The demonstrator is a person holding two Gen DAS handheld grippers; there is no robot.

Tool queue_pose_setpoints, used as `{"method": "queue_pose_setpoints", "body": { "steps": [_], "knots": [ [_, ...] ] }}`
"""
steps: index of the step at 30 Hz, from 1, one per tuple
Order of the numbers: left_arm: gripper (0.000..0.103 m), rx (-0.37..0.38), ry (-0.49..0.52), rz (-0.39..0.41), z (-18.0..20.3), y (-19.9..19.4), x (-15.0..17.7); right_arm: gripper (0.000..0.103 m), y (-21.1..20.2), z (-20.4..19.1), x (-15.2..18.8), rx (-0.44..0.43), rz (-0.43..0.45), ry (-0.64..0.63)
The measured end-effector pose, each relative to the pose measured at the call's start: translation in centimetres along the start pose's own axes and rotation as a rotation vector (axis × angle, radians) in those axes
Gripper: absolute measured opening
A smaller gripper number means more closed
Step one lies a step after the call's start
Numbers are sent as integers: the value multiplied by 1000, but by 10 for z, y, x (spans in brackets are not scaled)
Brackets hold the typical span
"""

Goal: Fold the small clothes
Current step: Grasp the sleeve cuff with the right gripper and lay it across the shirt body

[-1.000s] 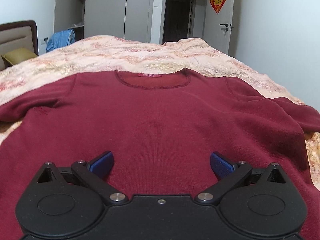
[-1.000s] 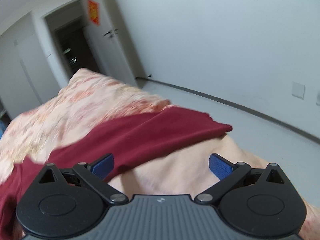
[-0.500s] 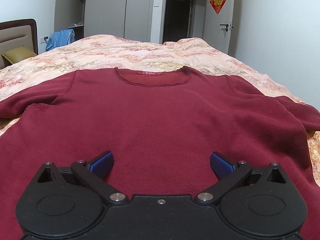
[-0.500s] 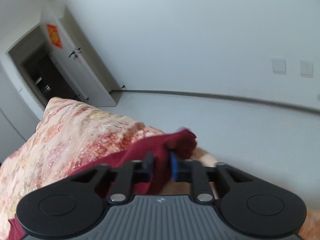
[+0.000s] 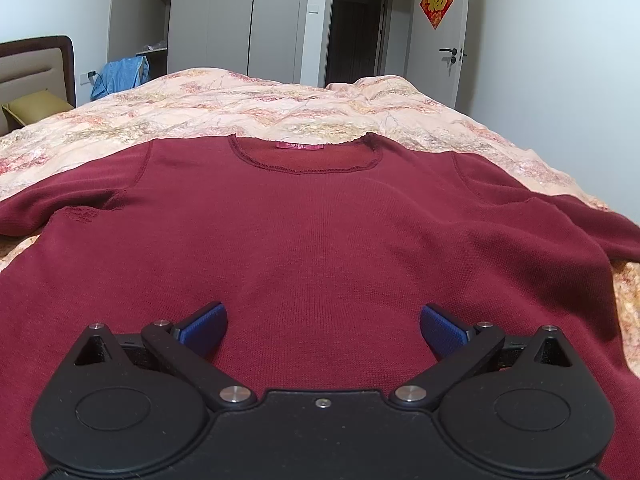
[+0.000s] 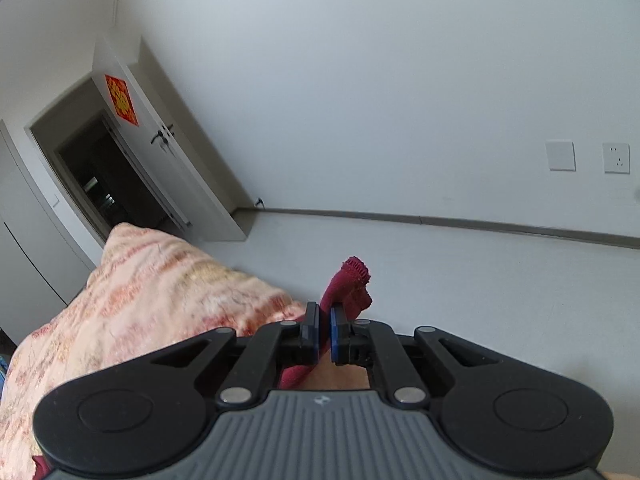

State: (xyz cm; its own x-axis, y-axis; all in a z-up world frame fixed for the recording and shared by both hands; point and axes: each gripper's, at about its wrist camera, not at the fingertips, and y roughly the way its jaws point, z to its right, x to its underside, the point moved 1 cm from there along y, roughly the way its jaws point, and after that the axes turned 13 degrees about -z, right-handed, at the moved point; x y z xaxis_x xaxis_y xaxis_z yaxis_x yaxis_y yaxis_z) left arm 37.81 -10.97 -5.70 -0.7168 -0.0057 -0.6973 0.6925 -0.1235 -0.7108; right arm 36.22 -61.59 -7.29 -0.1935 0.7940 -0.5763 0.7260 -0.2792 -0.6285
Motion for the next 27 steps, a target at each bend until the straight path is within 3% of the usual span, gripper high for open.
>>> {"method": "queue_pose_setpoints", "body": {
  "steps": [7, 14, 20, 27],
  "knots": [
    [102, 38, -48, -71, -13, -19, -18, 6, -19, -55, -6, -34, 79, -180],
    [103, -16, -102, -25, -42, -57, -35, 6, -48, -173, 11, -180, 163, -453],
    [103, -78, -181, 25, -86, -87, -41, 6, -71, -298, 65, -389, 172, -684],
    [103, -182, -285, 63, -146, -119, -36, 6, -79, -416, 175, -580, 113, -951]
  ]
}}
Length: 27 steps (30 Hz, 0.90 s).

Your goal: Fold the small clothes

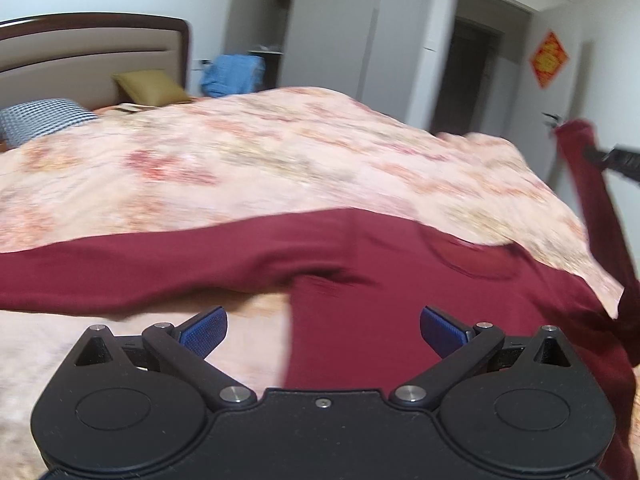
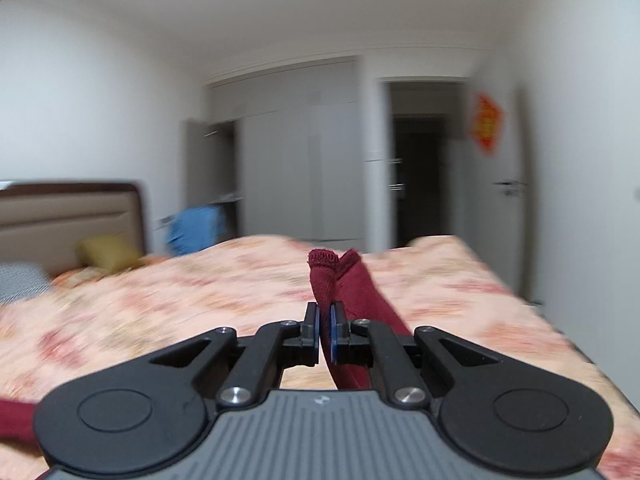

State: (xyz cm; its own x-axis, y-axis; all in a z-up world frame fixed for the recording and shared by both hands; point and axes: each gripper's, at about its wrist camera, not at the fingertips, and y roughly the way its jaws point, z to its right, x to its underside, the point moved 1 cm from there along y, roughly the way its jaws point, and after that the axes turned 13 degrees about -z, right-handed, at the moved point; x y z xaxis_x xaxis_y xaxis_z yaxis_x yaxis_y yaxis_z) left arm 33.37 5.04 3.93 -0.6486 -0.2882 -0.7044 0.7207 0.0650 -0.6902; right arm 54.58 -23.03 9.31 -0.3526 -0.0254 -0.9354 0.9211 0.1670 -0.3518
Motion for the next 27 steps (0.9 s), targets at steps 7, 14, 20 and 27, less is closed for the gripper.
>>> {"method": "queue_pose_setpoints", "body": {
  "steps": [7, 14, 20, 27],
  "knots": [
    [103, -59, -54, 4, -47, -6, 4, 6, 35, -140, 47, -141, -153, -248],
    [102, -59, -82, -14, -55, 5, 10, 6, 18, -209, 138, -191, -319, -500],
    [102, -17, -63, -10, -42, 22, 8, 29, 10, -204, 166, -235, -400, -550],
    [103, 54, 11, 6, 1, 61, -6, 83, -34, -152, 152, -300, -415, -451]
  ]
}}
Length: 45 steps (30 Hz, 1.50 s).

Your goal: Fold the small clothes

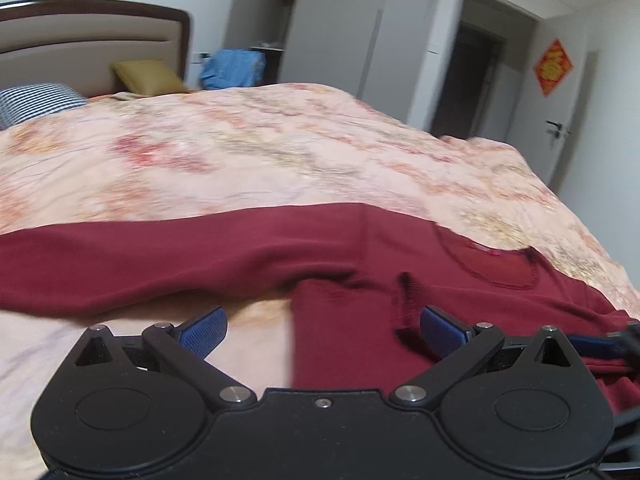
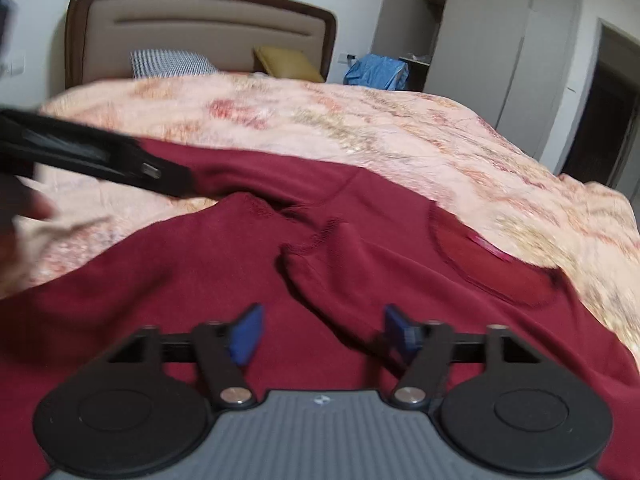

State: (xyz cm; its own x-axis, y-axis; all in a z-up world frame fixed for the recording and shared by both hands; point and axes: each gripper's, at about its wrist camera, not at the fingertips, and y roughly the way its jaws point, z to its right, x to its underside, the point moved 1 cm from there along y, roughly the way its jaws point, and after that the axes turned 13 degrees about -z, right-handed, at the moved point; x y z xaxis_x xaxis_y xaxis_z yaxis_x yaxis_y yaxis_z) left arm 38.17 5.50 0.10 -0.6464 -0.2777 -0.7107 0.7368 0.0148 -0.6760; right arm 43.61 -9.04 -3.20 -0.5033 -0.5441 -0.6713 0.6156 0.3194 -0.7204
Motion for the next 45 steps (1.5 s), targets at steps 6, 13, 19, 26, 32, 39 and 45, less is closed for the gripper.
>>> {"method": "queue_pose_setpoints", "body": {
  "steps": [6, 13, 19, 26, 32, 39, 45],
  "knots": [
    [103, 30, 90, 9, 40, 46, -4, 96, -60, 73, 40, 91, 31, 146],
    [103, 7, 102, -45, 42, 77, 7, 100, -79, 176, 70, 198, 18, 408],
    [103, -7, 117, -51, 42, 84, 13, 74, -50, 271, 96, 51, -4, 819],
    [103, -4, 121, -47, 43, 84, 14, 15, -27, 300, 97, -20, -32, 867],
    [103, -18, 142, -50, 47, 85, 15, 11, -45, 259, 44, 330, 18, 298],
    [103, -17, 141, -49, 48, 85, 16, 34, -14, 258, 80, 318, -74, 430],
    [103, -17, 141, -46, 48, 85, 16, 66, -73, 229, 123, 325, 34, 540]
  ]
}}
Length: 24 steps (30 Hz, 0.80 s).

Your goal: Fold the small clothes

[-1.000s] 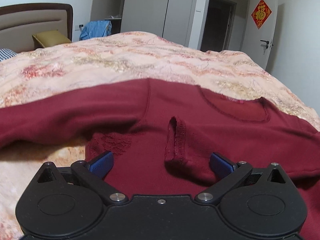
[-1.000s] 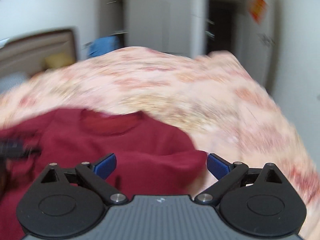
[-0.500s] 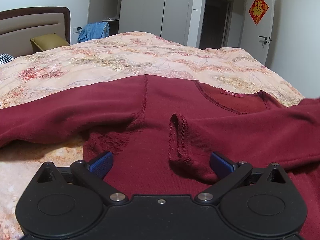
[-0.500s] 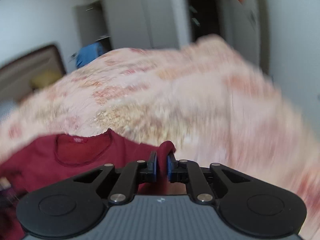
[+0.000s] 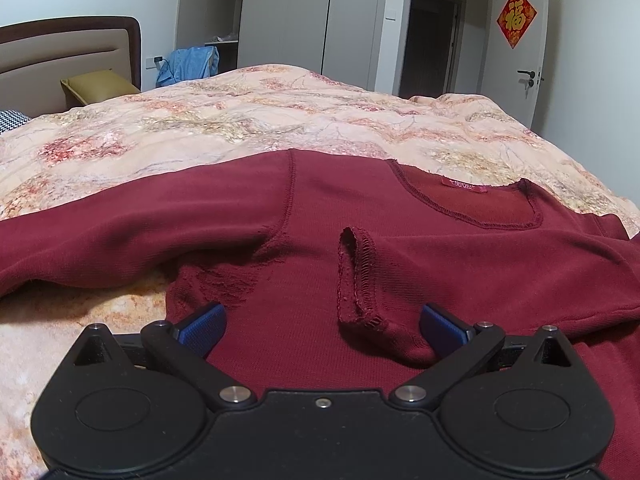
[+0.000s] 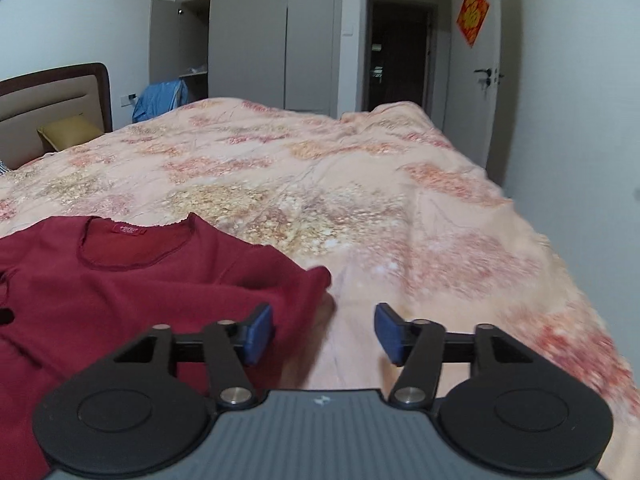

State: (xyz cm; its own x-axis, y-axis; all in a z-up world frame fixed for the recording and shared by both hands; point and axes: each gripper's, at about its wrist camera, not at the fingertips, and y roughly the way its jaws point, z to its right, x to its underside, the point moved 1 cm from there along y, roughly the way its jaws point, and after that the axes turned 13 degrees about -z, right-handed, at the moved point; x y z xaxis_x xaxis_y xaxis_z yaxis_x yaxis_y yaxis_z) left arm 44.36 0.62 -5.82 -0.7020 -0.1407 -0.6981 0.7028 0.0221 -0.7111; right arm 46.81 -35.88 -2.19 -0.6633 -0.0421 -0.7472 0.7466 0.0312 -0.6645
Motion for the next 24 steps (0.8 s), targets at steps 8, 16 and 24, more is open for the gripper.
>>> {"method": "queue_pose_setpoints", "body": {
  "steps": [8, 16, 24],
  "knots": [
    [103, 0, -1, 1, 0, 0, 0, 85, -52, -25, 51, -187, -6, 70],
    [103, 2, -1, 2, 0, 0, 0, 86, -9, -52, 51, -120, -121, 173],
    [103, 2, -1, 2, 0, 0, 1, 91, 7, -68, 48, 137, -5, 132]
  ]
}}
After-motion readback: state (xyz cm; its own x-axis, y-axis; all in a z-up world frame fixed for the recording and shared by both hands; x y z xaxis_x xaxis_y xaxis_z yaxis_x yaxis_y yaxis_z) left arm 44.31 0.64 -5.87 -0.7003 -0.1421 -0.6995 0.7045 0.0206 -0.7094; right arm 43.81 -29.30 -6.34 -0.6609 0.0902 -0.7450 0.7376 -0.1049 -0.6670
